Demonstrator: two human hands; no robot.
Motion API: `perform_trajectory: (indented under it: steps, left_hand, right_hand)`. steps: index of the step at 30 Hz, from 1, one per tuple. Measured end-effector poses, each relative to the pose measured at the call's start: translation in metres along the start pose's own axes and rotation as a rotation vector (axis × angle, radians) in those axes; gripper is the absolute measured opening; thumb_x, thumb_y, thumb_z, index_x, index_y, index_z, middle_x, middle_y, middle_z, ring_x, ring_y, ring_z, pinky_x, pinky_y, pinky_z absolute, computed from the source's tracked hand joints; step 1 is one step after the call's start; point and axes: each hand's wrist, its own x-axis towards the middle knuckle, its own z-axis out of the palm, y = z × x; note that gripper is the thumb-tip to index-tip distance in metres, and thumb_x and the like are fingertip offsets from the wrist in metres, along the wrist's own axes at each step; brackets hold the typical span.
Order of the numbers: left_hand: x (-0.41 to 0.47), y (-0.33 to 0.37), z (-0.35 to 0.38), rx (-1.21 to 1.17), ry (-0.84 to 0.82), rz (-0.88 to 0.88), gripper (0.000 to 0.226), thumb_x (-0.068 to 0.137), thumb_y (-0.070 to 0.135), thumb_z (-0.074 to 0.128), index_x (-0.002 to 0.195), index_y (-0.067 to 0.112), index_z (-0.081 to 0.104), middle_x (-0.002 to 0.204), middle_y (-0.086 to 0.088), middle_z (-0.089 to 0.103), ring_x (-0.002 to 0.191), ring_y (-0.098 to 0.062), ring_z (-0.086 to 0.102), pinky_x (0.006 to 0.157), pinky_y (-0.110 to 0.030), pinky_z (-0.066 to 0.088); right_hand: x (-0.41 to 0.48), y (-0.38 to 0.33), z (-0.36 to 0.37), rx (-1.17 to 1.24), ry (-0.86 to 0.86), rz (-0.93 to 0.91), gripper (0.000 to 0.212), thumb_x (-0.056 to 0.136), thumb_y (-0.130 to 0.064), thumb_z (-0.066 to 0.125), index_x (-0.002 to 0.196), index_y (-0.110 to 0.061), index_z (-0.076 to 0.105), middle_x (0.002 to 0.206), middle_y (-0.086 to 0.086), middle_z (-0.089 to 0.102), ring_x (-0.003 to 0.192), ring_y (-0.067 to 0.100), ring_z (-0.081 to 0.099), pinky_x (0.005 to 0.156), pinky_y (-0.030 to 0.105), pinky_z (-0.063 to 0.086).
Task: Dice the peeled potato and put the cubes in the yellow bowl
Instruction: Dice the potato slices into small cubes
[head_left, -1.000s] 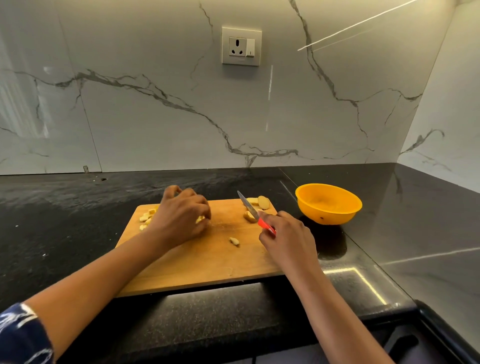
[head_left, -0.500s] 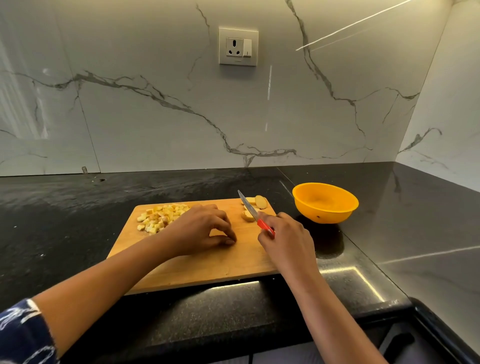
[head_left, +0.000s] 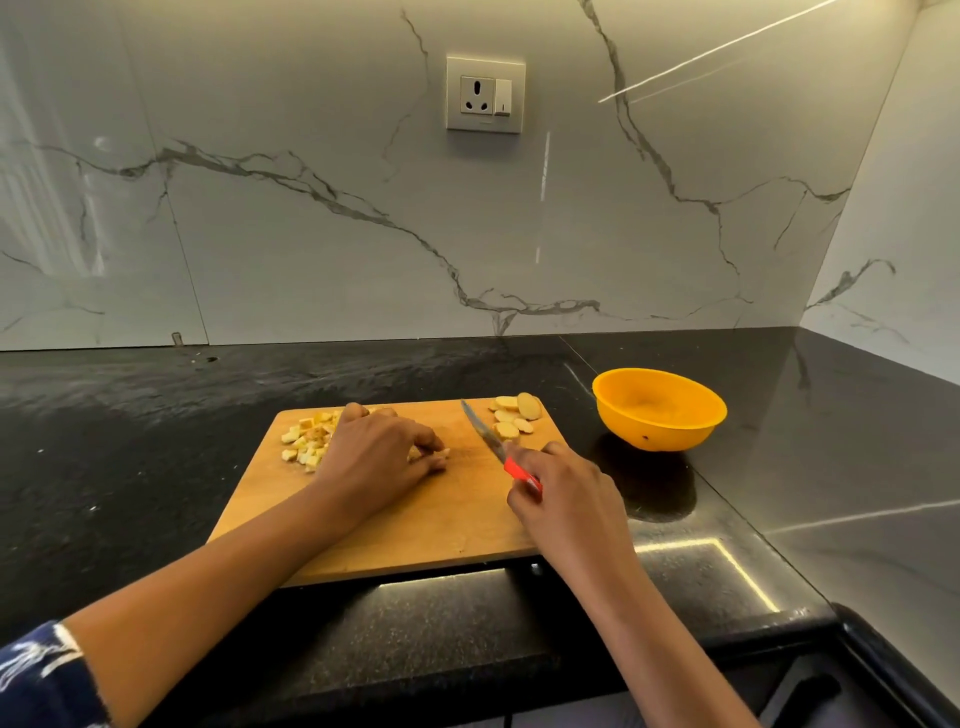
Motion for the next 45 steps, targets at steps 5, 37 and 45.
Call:
perform_trajectory:
  steps: [5,37,45]
  left_hand:
    - [-0.007,-0.003,-0.002,-0.009,0.015,-0.004,0.032,0.092,0.052,0.046,0.118,0.041,0.061,0.109,0.011,0.066,0.099,-0.004,0.053,0.086,-0.025,0.028]
    - [-0.006,-0.02,-0.011,-0.099,0.275,-0.137,0.034,0.086,0.026,0.065,0.119,0.03,0.062,0.105,0.009,0.067,0.099,-0.015,0.057,0.081,-0.032,0.025]
    - [-0.01,-0.046,-0.013,-0.149,0.198,0.305,0.051,0.085,0.027,0.049,0.135,0.038,0.043,0.132,0.012,0.054,0.124,-0.01,0.04,0.095,-0.036,0.037]
  right_hand:
    - [-0.016,-0.013,0.002,0.023,-0.038,-0.079,0.046,0.097,-0.034,0.046,0.143,-0.038,0.039,0.098,-0.014,0.045,0.085,0.004,0.042,0.07,0.019,0.035]
    - [-0.001,-0.014,-0.027,-0.138,-0.045,-0.186,0.046,0.096,-0.03,0.051,0.141,-0.039,0.042,0.112,-0.009,0.052,0.086,0.006,0.049,0.06,0.016,0.031]
    - [0.012,-0.011,-0.003,-0.207,-0.019,-0.372,0.05,0.075,-0.014,0.078,0.118,-0.037,0.066,0.091,-0.006,0.054,0.066,0.005,0.046,0.05,0.02,0.034]
